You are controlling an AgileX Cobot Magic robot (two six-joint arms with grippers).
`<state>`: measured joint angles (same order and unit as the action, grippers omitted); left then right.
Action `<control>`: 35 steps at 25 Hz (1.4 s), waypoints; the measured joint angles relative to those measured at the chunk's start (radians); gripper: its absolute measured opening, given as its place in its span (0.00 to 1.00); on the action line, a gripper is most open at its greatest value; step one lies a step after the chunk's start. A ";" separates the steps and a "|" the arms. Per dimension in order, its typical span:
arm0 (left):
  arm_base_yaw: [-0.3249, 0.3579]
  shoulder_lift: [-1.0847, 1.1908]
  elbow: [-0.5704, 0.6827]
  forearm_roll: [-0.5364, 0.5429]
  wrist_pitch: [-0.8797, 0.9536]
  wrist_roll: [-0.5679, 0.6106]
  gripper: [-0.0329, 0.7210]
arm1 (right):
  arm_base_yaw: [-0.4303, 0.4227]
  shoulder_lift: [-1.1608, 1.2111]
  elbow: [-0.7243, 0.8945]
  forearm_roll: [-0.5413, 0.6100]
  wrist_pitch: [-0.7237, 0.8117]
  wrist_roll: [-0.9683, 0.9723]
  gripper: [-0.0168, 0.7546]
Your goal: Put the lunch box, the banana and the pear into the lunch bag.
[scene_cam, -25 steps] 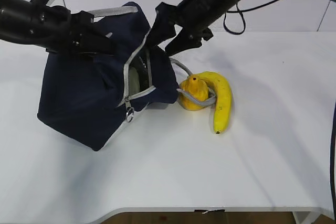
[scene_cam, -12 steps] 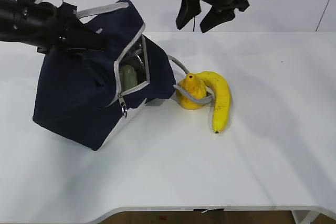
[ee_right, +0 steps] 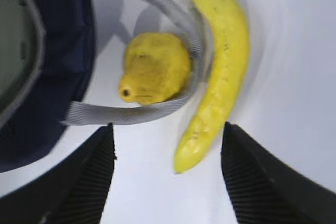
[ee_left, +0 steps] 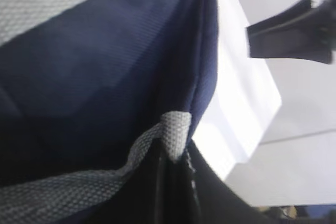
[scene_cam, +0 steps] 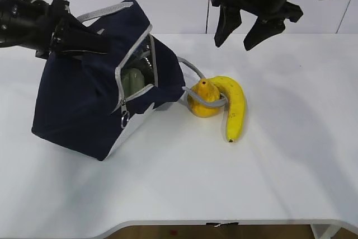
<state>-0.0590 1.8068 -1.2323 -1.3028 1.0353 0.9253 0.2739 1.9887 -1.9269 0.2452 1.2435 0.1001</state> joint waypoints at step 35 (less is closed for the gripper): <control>0.000 0.000 0.000 0.099 0.008 -0.002 0.06 | 0.000 0.168 0.018 -0.266 -0.004 0.021 0.68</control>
<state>-0.0590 1.8068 -1.2323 -1.2036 1.0433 0.9237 0.2739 2.1563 -1.9087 -0.0211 1.2396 0.1207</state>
